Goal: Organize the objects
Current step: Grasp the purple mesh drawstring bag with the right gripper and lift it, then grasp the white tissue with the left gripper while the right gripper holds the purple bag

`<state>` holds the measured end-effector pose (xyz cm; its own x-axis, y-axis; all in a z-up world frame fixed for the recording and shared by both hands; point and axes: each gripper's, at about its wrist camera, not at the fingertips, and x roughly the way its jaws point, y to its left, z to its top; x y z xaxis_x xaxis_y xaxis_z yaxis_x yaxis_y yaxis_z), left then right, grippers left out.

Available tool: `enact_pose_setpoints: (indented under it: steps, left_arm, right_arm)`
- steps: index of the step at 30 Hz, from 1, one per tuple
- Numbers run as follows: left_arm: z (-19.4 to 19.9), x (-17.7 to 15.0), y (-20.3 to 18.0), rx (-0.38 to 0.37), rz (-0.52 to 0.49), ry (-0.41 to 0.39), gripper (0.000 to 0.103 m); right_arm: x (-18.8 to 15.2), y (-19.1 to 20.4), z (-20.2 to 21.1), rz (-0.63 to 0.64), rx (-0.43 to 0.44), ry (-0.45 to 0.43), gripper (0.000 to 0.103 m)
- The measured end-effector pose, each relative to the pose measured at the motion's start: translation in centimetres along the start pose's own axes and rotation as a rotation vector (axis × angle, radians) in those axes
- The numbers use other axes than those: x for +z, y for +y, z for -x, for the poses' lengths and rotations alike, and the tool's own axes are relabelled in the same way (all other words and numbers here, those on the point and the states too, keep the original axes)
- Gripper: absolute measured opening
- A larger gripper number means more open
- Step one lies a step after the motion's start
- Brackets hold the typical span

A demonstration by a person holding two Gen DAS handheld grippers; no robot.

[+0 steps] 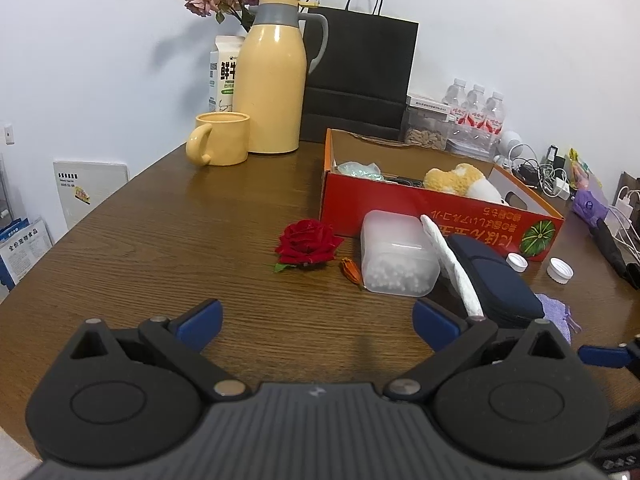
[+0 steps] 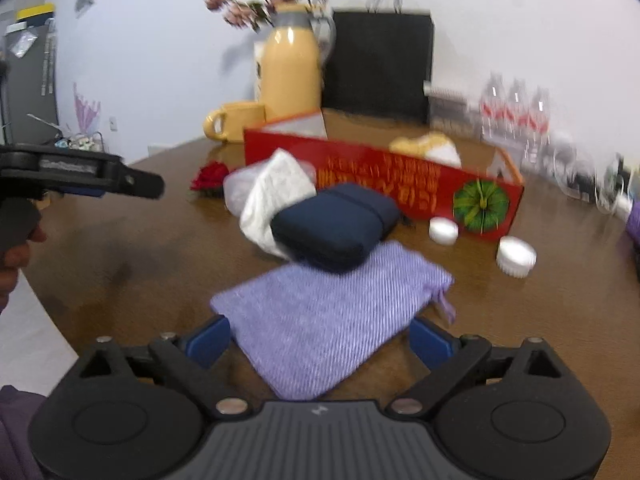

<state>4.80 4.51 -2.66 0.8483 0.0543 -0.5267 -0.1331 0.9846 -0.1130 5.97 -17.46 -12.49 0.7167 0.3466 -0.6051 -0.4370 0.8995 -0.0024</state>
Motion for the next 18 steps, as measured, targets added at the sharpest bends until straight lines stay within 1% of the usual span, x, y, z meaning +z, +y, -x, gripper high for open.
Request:
enact_pose_setpoints:
  steps: [1,2,5,6,8,10,12,14,16,17,18]
  left_arm:
    - [-0.03,-0.03,-0.03,-0.002,-0.001,0.001,0.103]
    - [-0.1,-0.08,-0.05,-0.003,-0.001,0.004,0.103]
    - [-0.3,-0.23,0.06,-0.002,0.001,0.013,0.103]
    - [-0.33,-0.29,0.16,-0.001,0.003,0.014,0.103]
    - [-0.35,-0.34,0.4,0.004,0.009,0.016,0.103]
    - [-0.4,-0.39,0.55,0.009,0.016,0.019,0.103]
    - [-0.42,-0.43,0.58,0.007,0.016,0.021,0.103]
    - [-0.46,-0.49,0.47,0.004,0.013,0.024,0.103]
    - [-0.47,-0.53,0.34,0.001,0.01,0.025,0.103]
    - [-0.46,-0.53,0.31,0.0,0.008,0.024,0.103]
    - [-0.44,-0.5,0.28,-0.001,0.008,0.024,0.103]
  right_arm:
    - [0.09,-0.04,-0.61,-0.011,-0.004,0.019,0.098]
    - [-0.05,0.03,-0.89,-0.018,0.004,0.013,0.099]
    - [-0.23,0.56,-1.46,-0.012,0.006,-0.018,0.099]
    - [-0.28,0.63,-1.47,-0.01,0.007,-0.027,0.097]
    - [-0.36,0.8,-1.3,0.0,0.015,-0.045,0.087]
    - [-0.31,0.81,-1.04,0.006,0.003,-0.059,0.067]
    - [-0.29,0.71,-0.88,0.007,-0.002,-0.065,0.058]
    - [-0.36,0.56,-0.75,0.005,-0.006,-0.077,0.045]
    - [-0.37,0.52,-0.64,0.011,-0.015,-0.084,0.016]
    - [-0.38,0.44,-0.6,0.015,-0.018,-0.084,0.011]
    - [-0.4,0.33,-0.55,0.014,-0.014,-0.086,0.009]
